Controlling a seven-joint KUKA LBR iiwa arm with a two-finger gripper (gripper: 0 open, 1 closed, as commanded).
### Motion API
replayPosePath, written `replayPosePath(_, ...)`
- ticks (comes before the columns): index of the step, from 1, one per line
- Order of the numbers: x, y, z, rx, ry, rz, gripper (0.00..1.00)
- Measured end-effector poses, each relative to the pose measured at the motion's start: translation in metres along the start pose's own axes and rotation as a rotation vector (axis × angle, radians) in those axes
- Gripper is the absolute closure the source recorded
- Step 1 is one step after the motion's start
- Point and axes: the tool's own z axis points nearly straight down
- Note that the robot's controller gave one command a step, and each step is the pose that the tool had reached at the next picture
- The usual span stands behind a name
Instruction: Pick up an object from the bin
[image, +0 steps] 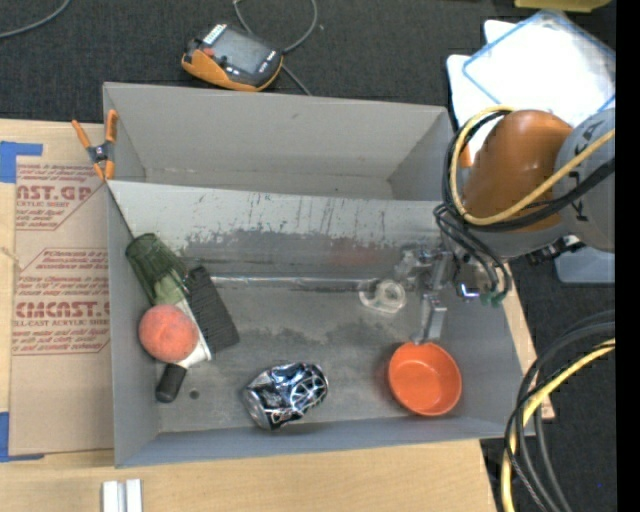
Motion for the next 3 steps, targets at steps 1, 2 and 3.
replayPosePath(1, -0.001, 0.0, -0.005, 0.001, -0.008, -0.002, 0.0)
replayPosePath(2, 0.071, -0.03, 0.075, 0.002, -0.009, -0.104, 0.0)
replayPosePath(3, 0.086, -0.029, 0.059, 0.005, -0.025, -0.294, 0.0)
